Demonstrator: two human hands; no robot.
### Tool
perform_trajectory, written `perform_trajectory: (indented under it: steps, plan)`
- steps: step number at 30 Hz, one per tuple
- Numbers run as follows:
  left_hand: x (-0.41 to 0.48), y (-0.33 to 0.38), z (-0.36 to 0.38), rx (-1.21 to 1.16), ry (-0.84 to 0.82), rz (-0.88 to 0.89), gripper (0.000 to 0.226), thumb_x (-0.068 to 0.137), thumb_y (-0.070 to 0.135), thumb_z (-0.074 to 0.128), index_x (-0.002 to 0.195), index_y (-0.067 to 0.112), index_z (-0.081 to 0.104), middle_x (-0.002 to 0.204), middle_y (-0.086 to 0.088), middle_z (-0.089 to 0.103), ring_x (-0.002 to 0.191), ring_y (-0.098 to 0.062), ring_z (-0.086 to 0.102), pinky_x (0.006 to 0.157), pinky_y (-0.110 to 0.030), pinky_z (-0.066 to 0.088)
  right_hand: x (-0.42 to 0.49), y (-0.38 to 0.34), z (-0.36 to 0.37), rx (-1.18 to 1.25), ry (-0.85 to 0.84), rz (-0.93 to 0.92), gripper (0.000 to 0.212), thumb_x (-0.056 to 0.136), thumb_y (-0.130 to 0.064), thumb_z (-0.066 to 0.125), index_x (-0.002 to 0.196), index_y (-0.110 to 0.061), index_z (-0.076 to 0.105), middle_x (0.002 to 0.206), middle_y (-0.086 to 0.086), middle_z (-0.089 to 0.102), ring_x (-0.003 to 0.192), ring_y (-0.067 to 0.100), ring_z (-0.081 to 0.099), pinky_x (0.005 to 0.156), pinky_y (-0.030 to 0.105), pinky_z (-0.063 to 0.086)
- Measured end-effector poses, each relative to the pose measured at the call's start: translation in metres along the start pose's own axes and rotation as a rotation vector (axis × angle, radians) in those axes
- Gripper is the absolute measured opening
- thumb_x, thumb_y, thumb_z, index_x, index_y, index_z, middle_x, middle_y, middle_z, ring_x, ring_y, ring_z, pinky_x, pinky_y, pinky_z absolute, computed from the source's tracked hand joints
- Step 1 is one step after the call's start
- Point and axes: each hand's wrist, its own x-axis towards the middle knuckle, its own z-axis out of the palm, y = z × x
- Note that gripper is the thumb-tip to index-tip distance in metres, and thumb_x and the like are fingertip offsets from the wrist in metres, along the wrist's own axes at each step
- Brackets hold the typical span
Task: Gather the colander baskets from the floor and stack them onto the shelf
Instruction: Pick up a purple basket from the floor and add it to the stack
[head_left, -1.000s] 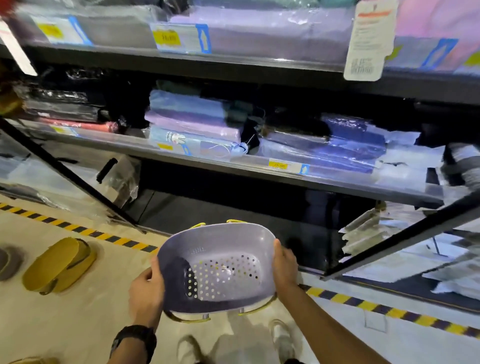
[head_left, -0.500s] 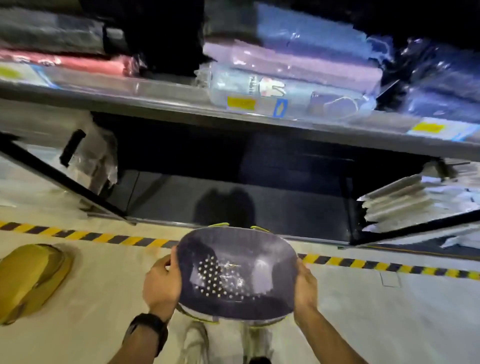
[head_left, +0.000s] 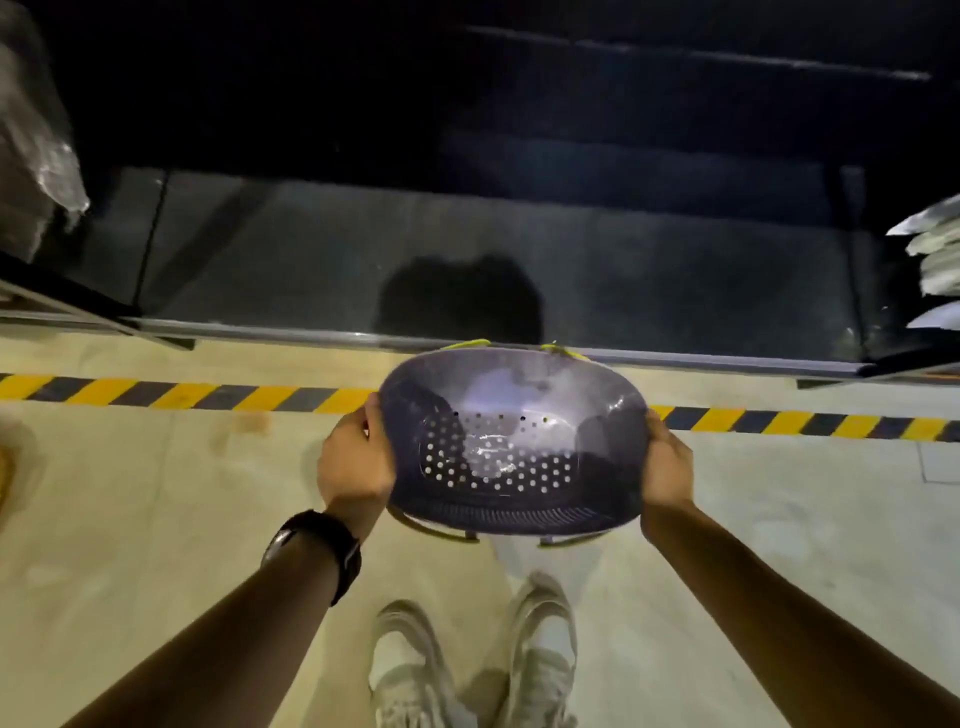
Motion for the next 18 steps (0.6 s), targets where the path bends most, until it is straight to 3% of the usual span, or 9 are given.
perform_trajectory:
  steps: [2, 5, 8, 10, 12, 15, 18]
  plan:
    - [0.018, -0.016, 0.031, 0.001, 0.017, 0.009, 0.054, 0.106, 0.051, 0.03, 0.101, 0.013, 0.068, 0.092, -0.003, 0.06, 0.083, -0.027, 0.05, 0.075, -0.036, 0.035, 0.032, 0.016, 0.007, -0.024, 0.006, 0.008, 0.029, 0.1, -0.035, 0.05, 0.088, -0.017, 0.068, 0.1, 0.007, 0.073, 0.093, 0.028, 0.066, 0.085, 0.039, 0.055]
    - [0.039, -0.032, 0.068, 0.002, 0.054, -0.015, 0.052, 0.105, 0.054, 0.031, 0.1, 0.017, 0.068, 0.088, 0.002, 0.056, 0.075, -0.021, 0.047, 0.073, -0.035, 0.035, 0.07, 0.038, 0.013, -0.048, 0.013, 0.03, 0.028, 0.104, -0.032, 0.042, 0.1, -0.016, 0.065, 0.102, 0.006, 0.069, 0.087, 0.023, 0.063, 0.067, 0.028, 0.051]
    - [0.053, -0.037, 0.092, 0.009, 0.047, 0.019, 0.051, 0.104, 0.056, 0.03, 0.087, 0.021, 0.063, 0.078, 0.003, 0.059, 0.068, -0.022, 0.05, 0.068, -0.035, 0.037, 0.093, 0.054, 0.015, 0.007, 0.0, 0.051, 0.027, 0.105, -0.032, 0.04, 0.113, -0.017, 0.062, 0.116, 0.007, 0.067, 0.101, 0.026, 0.062, 0.077, 0.032, 0.052]
    - [0.059, -0.038, 0.102, 0.031, 0.038, 0.022, 0.05, 0.104, 0.056, 0.031, 0.084, 0.022, 0.061, 0.067, 0.008, 0.055, 0.062, -0.016, 0.049, 0.061, -0.031, 0.036, 0.101, 0.059, 0.014, 0.023, 0.03, 0.039, 0.027, 0.104, -0.032, 0.041, 0.114, -0.019, 0.063, 0.115, 0.005, 0.067, 0.103, 0.026, 0.062, 0.074, 0.03, 0.049]
    - [0.064, -0.038, 0.108, 0.023, 0.021, 0.014, 0.048, 0.104, 0.054, 0.033, 0.084, 0.02, 0.061, 0.067, 0.01, 0.054, 0.062, -0.011, 0.048, 0.055, -0.028, 0.032, 0.109, 0.06, 0.013, 0.015, 0.042, 0.034, 0.027, 0.105, -0.032, 0.04, 0.109, -0.02, 0.064, 0.113, 0.003, 0.067, 0.096, 0.024, 0.063, 0.067, 0.027, 0.047]
    - [0.071, -0.036, 0.118, -0.024, -0.007, -0.011, 0.048, 0.106, 0.049, 0.034, 0.09, 0.014, 0.063, 0.083, -0.005, 0.064, 0.077, -0.025, 0.056, 0.068, -0.035, 0.04, 0.121, 0.054, 0.017, 0.021, 0.057, 0.046, 0.029, 0.101, -0.037, 0.047, 0.086, -0.02, 0.066, 0.096, 0.0, 0.071, 0.087, 0.022, 0.064, 0.063, 0.028, 0.047]
    - [0.076, -0.03, 0.122, -0.016, -0.004, -0.052, 0.051, 0.107, 0.047, 0.032, 0.098, 0.009, 0.064, 0.092, -0.009, 0.063, 0.085, -0.027, 0.056, 0.072, -0.037, 0.04, 0.131, 0.047, 0.023, 0.033, 0.018, 0.048, 0.03, 0.099, -0.038, 0.051, 0.085, -0.018, 0.069, 0.09, 0.0, 0.073, 0.091, 0.027, 0.067, 0.074, 0.035, 0.054]
